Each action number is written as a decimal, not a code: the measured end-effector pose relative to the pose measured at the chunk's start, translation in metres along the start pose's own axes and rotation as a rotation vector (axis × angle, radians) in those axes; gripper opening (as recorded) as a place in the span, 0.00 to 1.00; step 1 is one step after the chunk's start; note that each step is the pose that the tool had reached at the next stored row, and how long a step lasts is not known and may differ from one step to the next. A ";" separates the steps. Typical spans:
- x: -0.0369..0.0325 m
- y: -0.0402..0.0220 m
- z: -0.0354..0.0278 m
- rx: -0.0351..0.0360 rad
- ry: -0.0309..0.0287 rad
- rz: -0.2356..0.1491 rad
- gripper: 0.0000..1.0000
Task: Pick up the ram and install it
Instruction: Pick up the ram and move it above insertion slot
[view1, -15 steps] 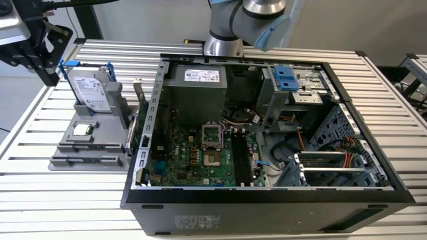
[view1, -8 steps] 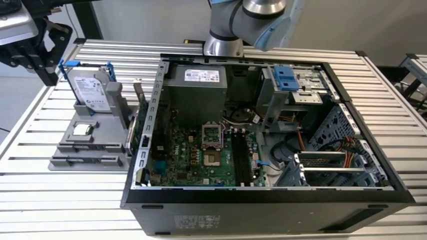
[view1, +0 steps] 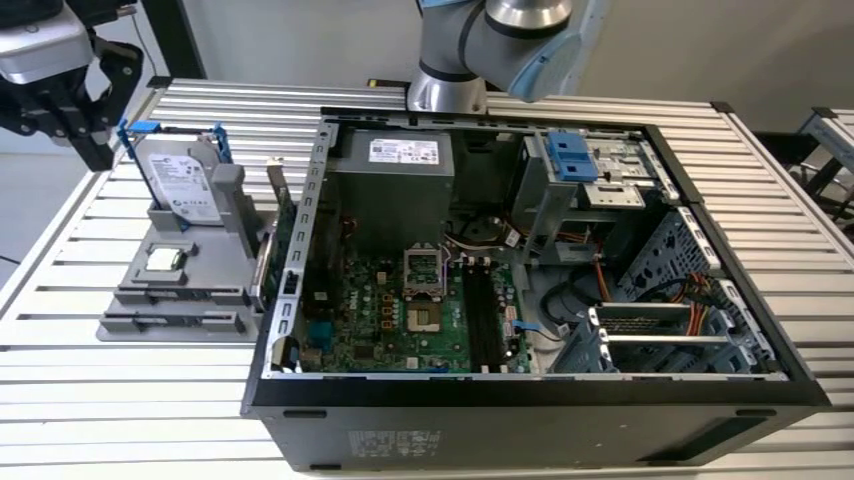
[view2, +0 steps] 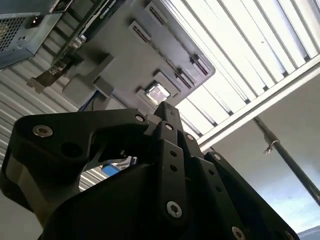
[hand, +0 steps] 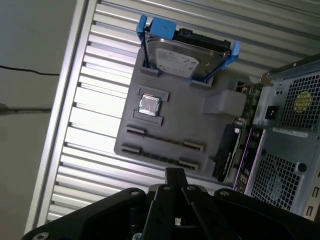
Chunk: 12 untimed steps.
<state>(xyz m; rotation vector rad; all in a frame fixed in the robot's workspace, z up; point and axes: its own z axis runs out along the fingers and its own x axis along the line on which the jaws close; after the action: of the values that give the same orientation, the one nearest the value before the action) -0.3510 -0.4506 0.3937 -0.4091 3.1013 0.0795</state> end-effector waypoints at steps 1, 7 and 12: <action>0.0000 0.0000 -0.0001 -0.0003 0.0007 -0.014 0.00; 0.0001 0.0000 -0.0002 -0.0018 0.0046 -0.094 0.00; 0.0002 0.0001 -0.0003 -0.0028 0.0073 -0.149 0.00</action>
<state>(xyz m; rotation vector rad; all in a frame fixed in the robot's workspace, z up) -0.3512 -0.4506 0.3940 -0.6405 3.0658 0.0807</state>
